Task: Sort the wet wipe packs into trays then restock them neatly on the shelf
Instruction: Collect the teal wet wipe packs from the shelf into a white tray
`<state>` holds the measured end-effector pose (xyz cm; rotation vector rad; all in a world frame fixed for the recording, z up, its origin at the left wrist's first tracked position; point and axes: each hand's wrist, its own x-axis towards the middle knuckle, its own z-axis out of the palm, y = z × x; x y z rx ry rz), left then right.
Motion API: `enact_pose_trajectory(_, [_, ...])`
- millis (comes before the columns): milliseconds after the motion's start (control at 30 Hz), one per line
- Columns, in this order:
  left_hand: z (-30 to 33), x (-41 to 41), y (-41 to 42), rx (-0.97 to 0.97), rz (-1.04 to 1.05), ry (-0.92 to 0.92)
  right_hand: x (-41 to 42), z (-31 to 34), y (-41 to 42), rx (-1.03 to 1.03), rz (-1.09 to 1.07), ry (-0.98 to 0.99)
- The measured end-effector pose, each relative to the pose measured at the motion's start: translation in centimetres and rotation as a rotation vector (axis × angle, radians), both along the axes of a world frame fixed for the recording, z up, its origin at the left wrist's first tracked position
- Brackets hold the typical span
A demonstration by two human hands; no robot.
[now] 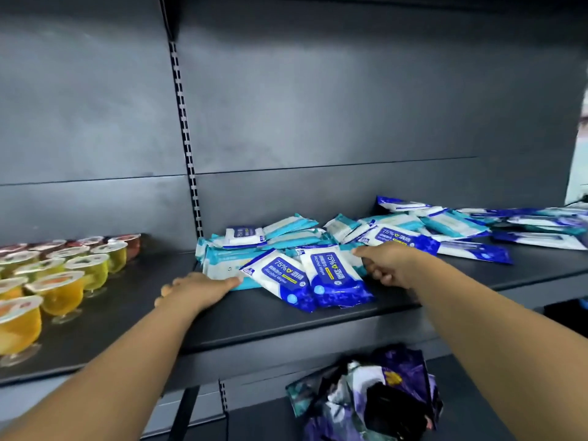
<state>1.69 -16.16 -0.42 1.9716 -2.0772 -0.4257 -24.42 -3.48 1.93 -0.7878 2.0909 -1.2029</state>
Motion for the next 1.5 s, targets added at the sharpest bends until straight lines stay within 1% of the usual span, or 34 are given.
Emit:
enact_pose_trajectory(33, [-0.1, 0.0, -0.4, 0.022, 0.001, 0.006, -0.1, 0.0, -0.3, 0.0, -0.015, -0.052])
enact_pose_trajectory(67, [-0.3, 0.1, -1.1, 0.046, -0.001, 0.055, -0.2, -0.2, -0.5, -0.005, -0.039, -0.091])
enact_pose_trajectory(133, [-0.4, 0.2, -1.2, 0.09, -0.023, 0.213, -0.3, -0.4, -0.9, -0.068, -0.103, -0.163])
enact_pose_trajectory(233, [-0.2, 0.5, -0.4, 0.037, -0.093, 0.585, -0.6, -0.6, -1.3, -0.361, -0.214, -0.303])
enact_pose_trajectory(333, [0.3, 1.3, -0.8, -0.067, -0.078, 1.012, -0.8, 0.1, -0.9, -0.687, -0.251, -0.445])
enact_pose_trajectory(367, [0.6, 1.8, -0.8, -0.12, -0.05, 1.14, -1.0, 0.4, -0.7, -0.766, -0.264, -0.432])
enact_pose_trajectory(400, [1.1, 2.4, -0.6, -0.199, -0.02, 1.223, -1.2, 0.8, -0.4, -0.82, -0.29, -0.365])
enact_pose_trajectory(467, [2.3, 3.4, 0.1, -0.343, -0.015, 1.342, -1.3, 2.2, 0.4, -0.91, -0.329, -0.176])
enact_pose_trajectory(500, [3.1, 3.7, 0.8, -0.38, -0.044, 1.405, -1.2, 3.0, 1.0, -0.952, -0.332, -0.091])
enact_pose_trajectory(567, [4.5, 3.8, 2.3, -0.375, -0.11, 1.52, -0.6, 4.9, 2.1, -1.006, -0.301, 0.051])
enact_pose_trajectory(633, [5.6, 3.1, 4.3, -0.287, -0.128, 1.562, 0.9, 6.4, 3.0, -0.984, -0.204, 0.102])
enact_pose_trajectory(767, [6.1, 0.2, 8.8, -0.153, -0.138, 1.466, 6.0, 7.5, 3.7, -0.826, 0.129, 0.053])
enact_pose_trajectory(800, [5.7, -0.5, 9.5, -0.103, -0.151, 1.47, 7.2, 7.4, 3.8, -0.777, 0.2, 0.057])
enact_pose_trajectory(867, [5.1, -1.2, 10.9, 0.106, -0.181, 1.528, 9.0, 6.9, 3.8, -0.696, 0.296, 0.094])
enact_pose_trajectory(933, [4.5, -1.1, 11.9, 0.339, -0.25, 1.57, 9.9, 6.2, 3.5, -0.64, 0.331, 0.114])
enact_pose_trajectory(967, [4.2, -0.9, 12.3, 0.393, -0.291, 1.576, 10.2, 6.0, 3.3, -0.623, 0.324, 0.115])
enact_pose_trajectory(1000, [3.9, -0.8, 12.6, 0.405, -0.322, 1.579, 10.4, 5.7, 3.1, -0.615, 0.304, 0.112])
enact_pose_trajectory(1067, [3.5, -0.6, 12.8, 0.34, -0.336, 1.609, 10.8, 5.3, 2.8, -0.613, 0.267, 0.075])
enact_pose_trajectory(1100, [3.4, -0.5, 12.9, 0.291, -0.326, 1.631, 11.1, 5.1, 2.8, -0.63, 0.254, 0.007])
enact_pose_trajectory(1167, [3.5, -0.5, 12.6, 0.197, -0.262, 1.687, 11.4, 4.3, 2.8, -0.626, 0.278, -0.249])
enact_pose_trajectory(1200, [3.5, -0.4, 12.5, 0.163, -0.239, 1.71, 11.8, 3.8, 3.1, -0.592, 0.32, -0.354])
enact_pose_trajectory(1233, [3.5, -0.4, 12.4, 0.144, -0.23, 1.728, 12.1, 3.1, 3.3, -0.536, 0.368, -0.408])
enact_pose_trajectory(1300, [3.2, -0.5, 12.6, 0.14, -0.244, 1.719, 12.6, 1.6, 3.7, -0.494, 0.422, -0.446])
enact_pose_trajectory(1400, [2.4, -1.1, 13.5, 0.135, -0.262, 1.692, 12.5, 0.0, 4.8, -0.576, 0.409, -0.508])
enact_pose_trajectory(1500, [1.1, -1.6, 15.9, 0.159, -0.326, 1.697, 11.6, -1.4, 7.3, -0.64, 0.415, -0.533])
